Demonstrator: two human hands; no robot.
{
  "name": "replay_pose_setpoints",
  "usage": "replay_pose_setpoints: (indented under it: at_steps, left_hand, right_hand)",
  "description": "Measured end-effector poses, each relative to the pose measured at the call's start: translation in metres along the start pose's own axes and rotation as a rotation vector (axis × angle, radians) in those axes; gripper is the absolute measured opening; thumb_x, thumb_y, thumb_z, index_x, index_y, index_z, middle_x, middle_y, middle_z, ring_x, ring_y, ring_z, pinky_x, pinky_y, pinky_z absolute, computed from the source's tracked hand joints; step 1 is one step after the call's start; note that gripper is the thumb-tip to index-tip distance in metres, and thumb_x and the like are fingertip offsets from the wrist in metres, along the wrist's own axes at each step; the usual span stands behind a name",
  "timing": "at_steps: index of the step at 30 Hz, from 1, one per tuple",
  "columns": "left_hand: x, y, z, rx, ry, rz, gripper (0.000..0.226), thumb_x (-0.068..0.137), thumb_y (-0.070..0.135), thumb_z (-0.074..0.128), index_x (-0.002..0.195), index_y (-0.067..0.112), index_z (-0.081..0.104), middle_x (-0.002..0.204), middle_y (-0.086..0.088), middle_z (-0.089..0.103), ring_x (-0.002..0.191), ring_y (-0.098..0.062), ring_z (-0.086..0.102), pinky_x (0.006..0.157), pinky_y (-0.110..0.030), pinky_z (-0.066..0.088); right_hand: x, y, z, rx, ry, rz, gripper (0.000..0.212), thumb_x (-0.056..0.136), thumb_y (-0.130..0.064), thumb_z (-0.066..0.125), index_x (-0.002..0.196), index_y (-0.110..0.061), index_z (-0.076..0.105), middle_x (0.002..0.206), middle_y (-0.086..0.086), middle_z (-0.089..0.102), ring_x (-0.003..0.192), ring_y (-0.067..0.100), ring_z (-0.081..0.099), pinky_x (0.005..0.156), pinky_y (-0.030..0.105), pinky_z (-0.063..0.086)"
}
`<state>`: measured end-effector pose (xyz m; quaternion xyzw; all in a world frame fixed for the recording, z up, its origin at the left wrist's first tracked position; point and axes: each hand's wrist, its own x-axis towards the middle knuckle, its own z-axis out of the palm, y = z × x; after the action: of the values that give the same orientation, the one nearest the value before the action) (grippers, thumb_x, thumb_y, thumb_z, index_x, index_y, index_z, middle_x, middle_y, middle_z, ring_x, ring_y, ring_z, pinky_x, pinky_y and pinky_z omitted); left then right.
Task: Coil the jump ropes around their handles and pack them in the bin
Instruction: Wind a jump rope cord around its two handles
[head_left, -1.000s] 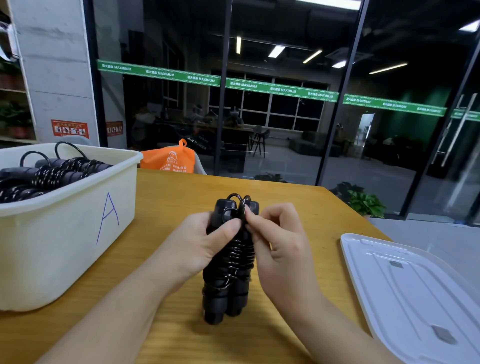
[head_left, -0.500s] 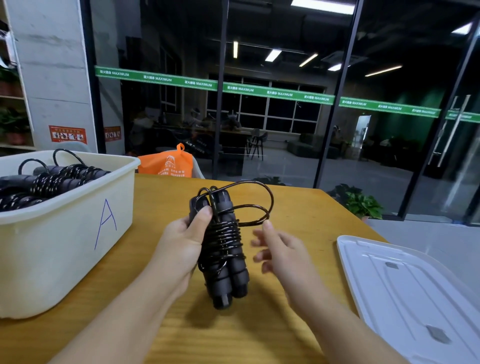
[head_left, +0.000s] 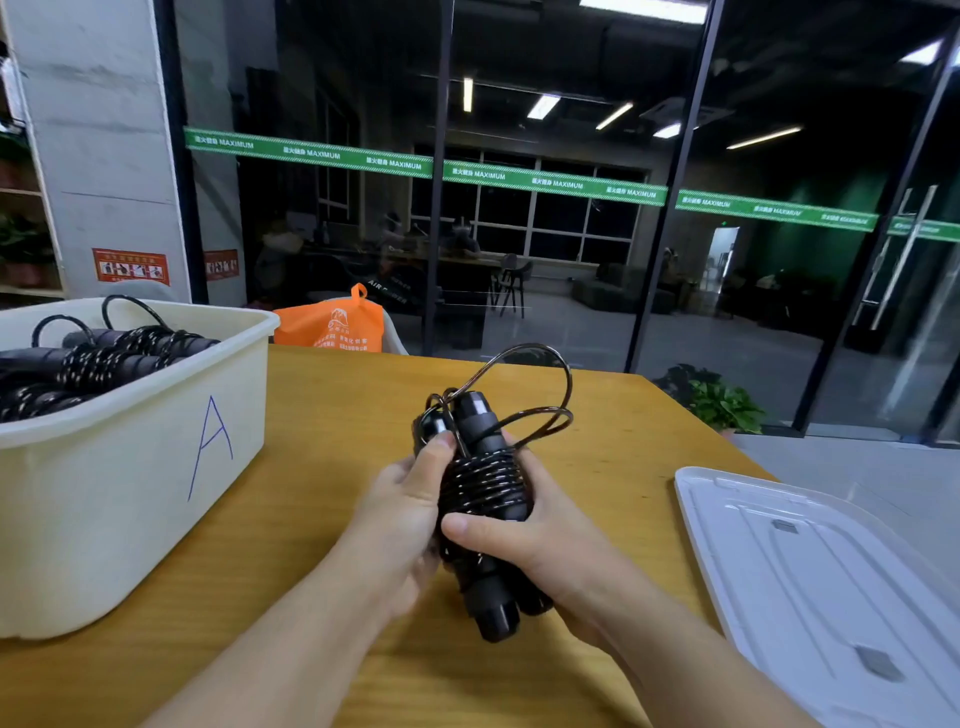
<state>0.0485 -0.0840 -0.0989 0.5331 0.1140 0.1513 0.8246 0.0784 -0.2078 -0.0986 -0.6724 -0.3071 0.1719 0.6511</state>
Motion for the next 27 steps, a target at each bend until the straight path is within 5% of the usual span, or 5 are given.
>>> replay_pose_setpoints:
  at_steps: [3, 9, 15, 21, 27]
  left_hand:
    - [0.000, -0.001, 0.002, 0.002, -0.038, 0.001, 0.036, 0.097, 0.032, 0.048, 0.111, 0.003, 0.064, 0.102, -0.021, 0.070, 0.086, -0.031, 0.069, 0.071, -0.035, 0.056]
    - [0.002, -0.004, 0.001, 0.113, 0.082, 0.153, 0.035, 0.082, 0.040, 0.061, 0.111, 0.020, 0.056, 0.106, -0.003, 0.068, 0.100, -0.025, 0.066, 0.094, -0.047, 0.050]
    - [0.001, 0.003, -0.009, 0.585, 0.223, 0.519, 0.014, 0.092, 0.030, 0.053, 0.083, 0.023, 0.047, 0.098, 0.004, 0.044, 0.083, 0.008, 0.046, 0.067, -0.002, 0.033]
    - [0.014, 0.006, -0.026, 0.882, 0.231, 0.735, 0.024, 0.091, 0.024, 0.057, 0.069, 0.017, 0.057, 0.083, 0.008, 0.049, 0.087, -0.018, 0.048, 0.072, -0.023, 0.036]
    - [0.008, 0.015, -0.025, 1.056, 0.216, 1.008, 0.016, 0.083, 0.026, 0.058, 0.071, 0.017, 0.063, 0.081, 0.010, 0.049, 0.080, -0.012, 0.041, 0.075, -0.007, 0.032]
  right_hand:
    - [-0.001, 0.001, 0.001, -0.005, 0.021, -0.062, 0.078, 0.066, -0.019, 0.075, 0.134, -0.038, 0.043, 0.097, -0.005, 0.072, 0.086, 0.010, 0.070, 0.069, 0.021, 0.054]
    - [-0.002, -0.005, -0.005, -0.074, 0.003, -0.098, 0.077, 0.069, -0.014, 0.073, 0.133, -0.044, 0.043, 0.099, 0.005, 0.072, 0.080, 0.018, 0.070, 0.073, 0.031, 0.058]
    - [-0.002, -0.010, -0.012, -0.077, 0.016, -0.111, 0.066, 0.075, -0.004, 0.076, 0.115, -0.051, 0.052, 0.095, 0.002, 0.074, 0.078, 0.018, 0.070, 0.072, 0.031, 0.059]
    - [-0.004, -0.009, -0.015, -0.106, 0.015, -0.098, 0.063, 0.080, 0.000, 0.073, 0.109, -0.052, 0.053, 0.099, 0.002, 0.074, 0.082, 0.023, 0.071, 0.075, 0.034, 0.059]
    - [0.000, -0.003, -0.018, -0.090, 0.060, -0.086, 0.059, 0.078, -0.003, 0.075, 0.107, -0.051, 0.055, 0.097, 0.001, 0.074, 0.079, 0.020, 0.071, 0.073, 0.034, 0.060]
